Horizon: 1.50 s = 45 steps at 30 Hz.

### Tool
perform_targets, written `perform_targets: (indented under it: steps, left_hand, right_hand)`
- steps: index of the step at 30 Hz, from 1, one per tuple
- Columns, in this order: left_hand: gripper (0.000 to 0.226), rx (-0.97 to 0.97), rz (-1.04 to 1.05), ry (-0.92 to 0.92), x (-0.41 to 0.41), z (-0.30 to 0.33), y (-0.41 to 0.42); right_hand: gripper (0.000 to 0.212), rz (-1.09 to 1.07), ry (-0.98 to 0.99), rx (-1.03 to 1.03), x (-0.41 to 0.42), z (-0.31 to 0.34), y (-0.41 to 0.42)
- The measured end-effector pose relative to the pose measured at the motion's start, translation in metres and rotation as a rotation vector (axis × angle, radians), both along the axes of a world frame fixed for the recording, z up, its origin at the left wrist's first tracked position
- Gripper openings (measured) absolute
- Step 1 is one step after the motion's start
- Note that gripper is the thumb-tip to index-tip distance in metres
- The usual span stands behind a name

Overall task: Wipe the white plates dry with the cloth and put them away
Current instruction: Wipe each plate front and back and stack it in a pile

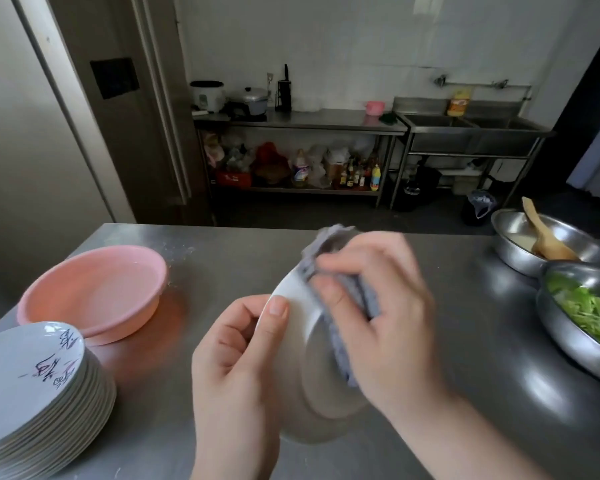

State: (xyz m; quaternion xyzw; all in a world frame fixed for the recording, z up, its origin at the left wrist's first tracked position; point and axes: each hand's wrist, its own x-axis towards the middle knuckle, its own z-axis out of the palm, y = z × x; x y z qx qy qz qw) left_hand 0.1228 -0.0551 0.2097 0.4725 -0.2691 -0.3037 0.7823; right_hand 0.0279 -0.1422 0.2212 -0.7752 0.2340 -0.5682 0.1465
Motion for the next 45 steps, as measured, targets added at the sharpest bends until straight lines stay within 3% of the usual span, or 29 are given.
perform_targets:
  steps: [3, 7, 11, 16, 19, 22, 25, 29, 33, 37, 40, 45]
  left_hand:
    - [0.018, 0.000, -0.033, 0.037, 0.000, 0.001, 0.000]
    - [0.017, 0.005, -0.015, 0.018, 0.000, 0.001, 0.000]
    - [0.018, 0.039, -0.046, 0.030, 0.005, 0.001, 0.001]
    - [0.016, 0.045, -0.100, 0.215, 0.016, 0.007, -0.005]
    - [0.032, 0.079, -0.065, 0.379, 0.019, 0.006, -0.009]
    - [0.027, 0.144, -0.052, 0.590, 0.019, 0.003, -0.011]
    - [0.022, 0.202, -0.029, 0.735, 0.023, 0.001, -0.015]
    - [0.022, 0.220, 0.016, 0.868, 0.024, 0.006, -0.020]
    - [0.017, 0.168, 0.065, 0.937, 0.020, 0.015, -0.017]
    - [0.028, 0.140, 0.024, 0.890, 0.006, 0.021, -0.015]
    - [0.045, 0.145, -0.160, 0.855, -0.002, 0.012, -0.013]
    - [0.045, 0.172, -0.233, 0.878, 0.006, 0.010, -0.012]
  right_hand:
    - [0.022, 0.042, 0.039, -0.067, -0.005, -0.004, -0.007]
    - [0.021, -0.052, -0.090, 0.141, -0.011, -0.001, -0.016]
    - [0.010, 0.031, 0.020, -0.026, -0.008, 0.005, -0.005]
    - [0.007, -0.047, -0.059, 0.283, -0.030, 0.012, -0.032]
    - [0.007, -0.067, -0.086, 0.372, -0.039, -0.007, -0.032]
    - [0.013, -0.118, -0.141, 0.300, -0.042, -0.031, -0.016]
    - [0.004, -0.152, -0.176, 0.134, -0.031, -0.058, 0.011]
    - [0.008, -0.067, 0.005, -0.060, -0.021, -0.066, 0.021]
    - [0.009, -0.157, -0.128, 0.092, -0.027, -0.054, 0.006]
    - [0.010, -0.087, 0.058, -0.055, -0.012, -0.059, 0.021]
    - [0.004, -0.010, 0.103, -0.108, 0.005, -0.048, 0.020]
    - [0.003, 0.048, 0.160, -0.206, 0.004, -0.044, 0.019]
